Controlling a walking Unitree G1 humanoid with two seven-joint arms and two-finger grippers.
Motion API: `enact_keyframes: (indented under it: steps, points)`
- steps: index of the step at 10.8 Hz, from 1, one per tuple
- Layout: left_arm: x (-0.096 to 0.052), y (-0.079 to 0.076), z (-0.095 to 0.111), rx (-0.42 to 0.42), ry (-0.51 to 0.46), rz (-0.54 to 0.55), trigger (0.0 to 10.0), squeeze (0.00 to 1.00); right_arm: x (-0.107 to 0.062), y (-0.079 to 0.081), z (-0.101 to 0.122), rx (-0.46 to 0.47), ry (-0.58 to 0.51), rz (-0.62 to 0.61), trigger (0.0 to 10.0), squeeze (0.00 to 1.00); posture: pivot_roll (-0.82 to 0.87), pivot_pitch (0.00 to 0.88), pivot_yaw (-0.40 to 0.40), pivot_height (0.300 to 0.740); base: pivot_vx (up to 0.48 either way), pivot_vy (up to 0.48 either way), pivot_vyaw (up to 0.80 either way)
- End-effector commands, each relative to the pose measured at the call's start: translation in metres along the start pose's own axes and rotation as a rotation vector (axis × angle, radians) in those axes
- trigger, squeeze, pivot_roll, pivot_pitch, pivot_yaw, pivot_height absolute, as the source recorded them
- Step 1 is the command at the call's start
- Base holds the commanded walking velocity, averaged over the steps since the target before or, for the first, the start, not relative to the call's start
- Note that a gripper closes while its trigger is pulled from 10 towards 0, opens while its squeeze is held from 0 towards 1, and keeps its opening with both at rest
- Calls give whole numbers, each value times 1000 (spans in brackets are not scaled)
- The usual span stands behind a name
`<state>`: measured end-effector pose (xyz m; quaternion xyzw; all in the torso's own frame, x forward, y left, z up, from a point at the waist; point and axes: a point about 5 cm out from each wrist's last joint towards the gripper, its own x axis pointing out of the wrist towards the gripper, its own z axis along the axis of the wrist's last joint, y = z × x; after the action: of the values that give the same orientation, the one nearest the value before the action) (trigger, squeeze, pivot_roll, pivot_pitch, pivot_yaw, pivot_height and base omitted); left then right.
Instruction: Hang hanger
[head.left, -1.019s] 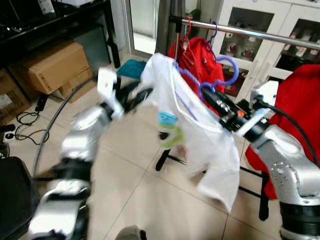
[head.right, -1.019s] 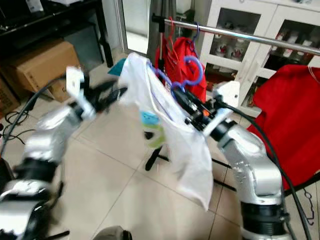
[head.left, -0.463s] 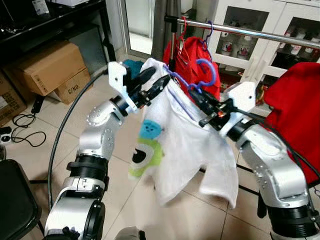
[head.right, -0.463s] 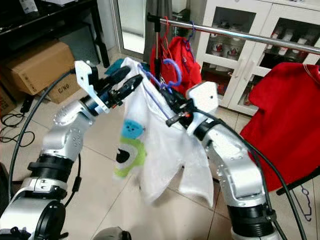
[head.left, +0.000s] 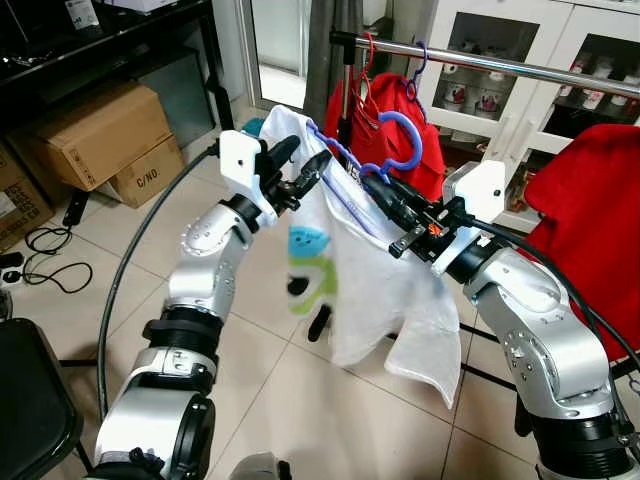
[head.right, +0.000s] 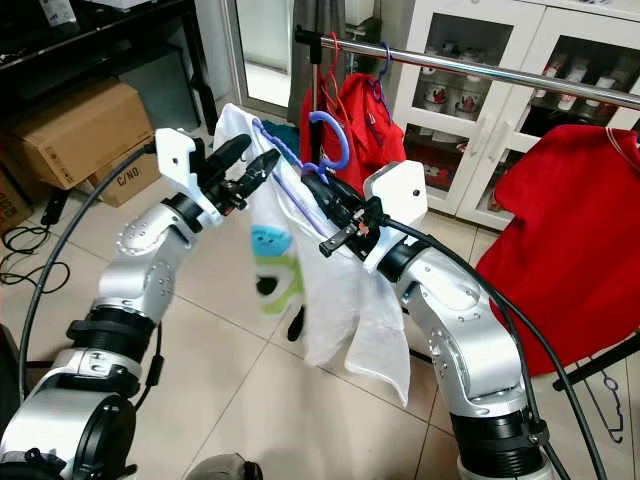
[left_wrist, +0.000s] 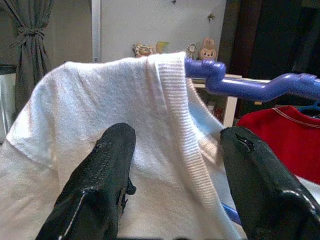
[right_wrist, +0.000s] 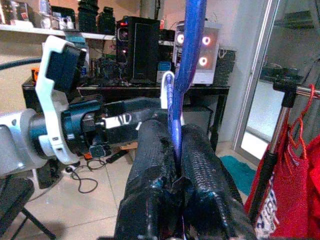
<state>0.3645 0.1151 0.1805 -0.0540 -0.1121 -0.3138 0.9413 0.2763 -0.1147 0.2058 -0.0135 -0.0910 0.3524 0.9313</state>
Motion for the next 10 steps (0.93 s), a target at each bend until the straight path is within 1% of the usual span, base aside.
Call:
enact_keyframes:
  steps: [1, 2, 3, 4, 5, 6, 7, 9, 10]
  points:
    - [6, -1, 6, 24, -11, -14, 10000, 0, -1, 2, 13, -12, -64, 19, 0, 0, 11, 0, 34, 740, 0, 0, 0]
    - [7, -2, 5, 29, -14, -18, 10000, 0, -1, 2, 13, -9, -65, 30, 0, 0, 11, 0, 33, 740, 0, 0, 0]
    - [9, -4, 6, 40, -27, -12, 0, 0, -2, 0, 12, -5, -58, 31, 0, 0, 13, 0, 29, 740, 0, 0, 0]
    - [9, -7, 6, 63, -44, 22, 0, 0, -4, -2, 10, 7, -53, 20, 0, 0, 13, 0, 26, 740, 0, 0, 0]
    - [9, -8, 5, 72, -49, 35, 0, 0, -5, -3, 9, 11, -52, 15, 0, 0, 13, 0, 26, 740, 0, 0, 0]
    - [9, -10, 1, 80, -62, 89, 0, 0, -5, -7, 6, 23, -47, 1, 0, 0, 13, 0, 21, 740, 0, 0, 0]
    - [9, -11, 0, 79, -68, 106, 0, 0, -5, -8, 4, 26, -45, -5, 0, 0, 13, 0, 17, 740, 0, 0, 0]
    - [9, -17, -2, 92, -85, 137, 0, 0, -3, -7, 0, 31, -35, -12, 0, 0, 14, 0, 9, 740, 0, 0, 0]
    - [8, -18, -6, 97, -74, 153, 0, 0, -2, -6, -2, 36, -33, -10, 0, 0, 14, 0, 8, 740, 0, 0, 0]
